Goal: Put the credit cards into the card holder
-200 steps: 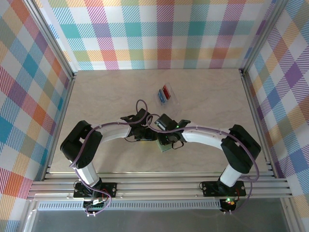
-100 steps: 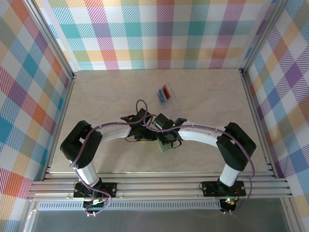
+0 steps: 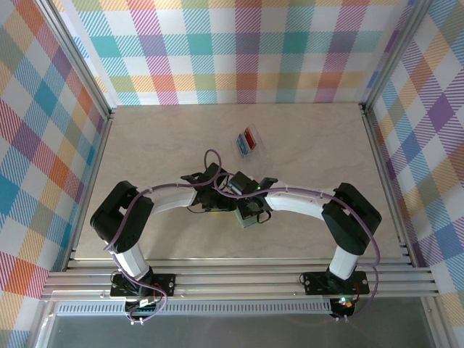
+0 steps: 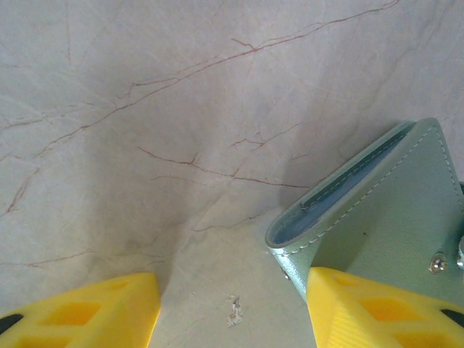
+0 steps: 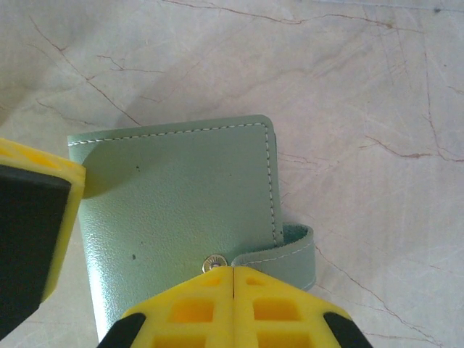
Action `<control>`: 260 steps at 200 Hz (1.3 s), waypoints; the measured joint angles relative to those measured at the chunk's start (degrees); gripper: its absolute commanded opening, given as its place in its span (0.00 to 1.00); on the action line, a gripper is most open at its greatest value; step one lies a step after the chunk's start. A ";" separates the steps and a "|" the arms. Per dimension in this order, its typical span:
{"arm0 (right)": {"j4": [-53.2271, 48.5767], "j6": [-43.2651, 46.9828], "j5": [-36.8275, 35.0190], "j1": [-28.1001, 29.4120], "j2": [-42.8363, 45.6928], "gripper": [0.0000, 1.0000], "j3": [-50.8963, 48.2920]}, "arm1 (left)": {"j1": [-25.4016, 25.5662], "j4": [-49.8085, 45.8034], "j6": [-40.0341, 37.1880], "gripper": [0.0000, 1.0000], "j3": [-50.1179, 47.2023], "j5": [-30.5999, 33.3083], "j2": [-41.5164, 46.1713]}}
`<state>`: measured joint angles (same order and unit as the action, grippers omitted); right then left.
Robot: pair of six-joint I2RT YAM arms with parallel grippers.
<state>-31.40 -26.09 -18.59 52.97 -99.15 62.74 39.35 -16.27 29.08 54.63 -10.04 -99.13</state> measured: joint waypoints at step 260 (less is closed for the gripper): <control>0.94 0.02 4.11 -0.13 -0.35 0.00 0.81 | -0.02 0.31 0.00 0.58 -0.11 -0.42 0.09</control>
<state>-30.46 -26.06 -14.48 52.84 -99.50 63.55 39.33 -15.97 29.08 54.52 -10.46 -99.04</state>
